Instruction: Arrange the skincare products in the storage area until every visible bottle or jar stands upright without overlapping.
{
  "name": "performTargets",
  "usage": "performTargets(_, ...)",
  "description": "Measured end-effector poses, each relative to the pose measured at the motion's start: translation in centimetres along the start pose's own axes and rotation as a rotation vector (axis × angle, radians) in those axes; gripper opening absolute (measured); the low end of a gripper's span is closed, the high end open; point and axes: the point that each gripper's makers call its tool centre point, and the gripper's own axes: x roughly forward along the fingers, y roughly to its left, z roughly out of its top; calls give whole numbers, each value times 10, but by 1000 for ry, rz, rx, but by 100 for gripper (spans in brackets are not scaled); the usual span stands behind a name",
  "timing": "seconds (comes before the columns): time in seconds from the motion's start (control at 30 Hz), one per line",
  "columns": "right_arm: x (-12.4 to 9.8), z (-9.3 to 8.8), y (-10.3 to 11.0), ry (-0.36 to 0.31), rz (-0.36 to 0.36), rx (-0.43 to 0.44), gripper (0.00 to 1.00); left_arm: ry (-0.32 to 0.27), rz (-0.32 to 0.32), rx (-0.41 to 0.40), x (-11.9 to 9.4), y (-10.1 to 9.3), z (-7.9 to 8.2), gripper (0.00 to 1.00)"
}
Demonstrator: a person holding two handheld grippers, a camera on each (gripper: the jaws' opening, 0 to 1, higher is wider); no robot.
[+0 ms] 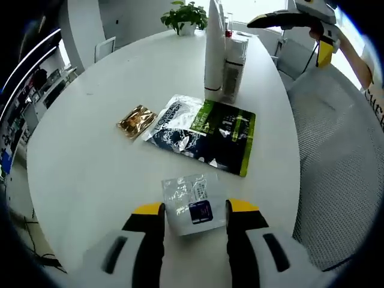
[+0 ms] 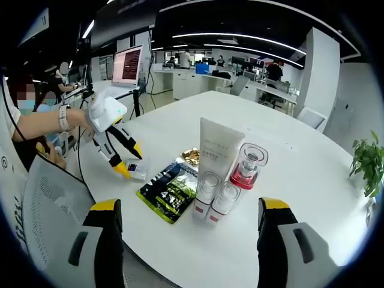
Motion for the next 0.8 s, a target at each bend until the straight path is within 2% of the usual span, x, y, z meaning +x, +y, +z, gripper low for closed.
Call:
performTargets(0.13, -1, 0, 0, 1, -3, -1, 94, 20, -26, 61, 0, -2, -4, 36)
performTargets(0.2, -1, -1, -1, 2, -6, 0, 94, 30, -31, 55, 1, -1, -6, 36)
performTargets(0.4, -2, -3, -1, 9, -8, 2, 94, 20, -96, 127, 3, -11, -6, 36)
performTargets(0.5, -1, -3, 0, 12, -6, 3, 93, 20, -114, 193, 6, -13, -6, 36)
performTargets(0.8, -2, -3, 0, 20, -7, 3, 93, 7, -190, 288, 9, -18, -4, 36)
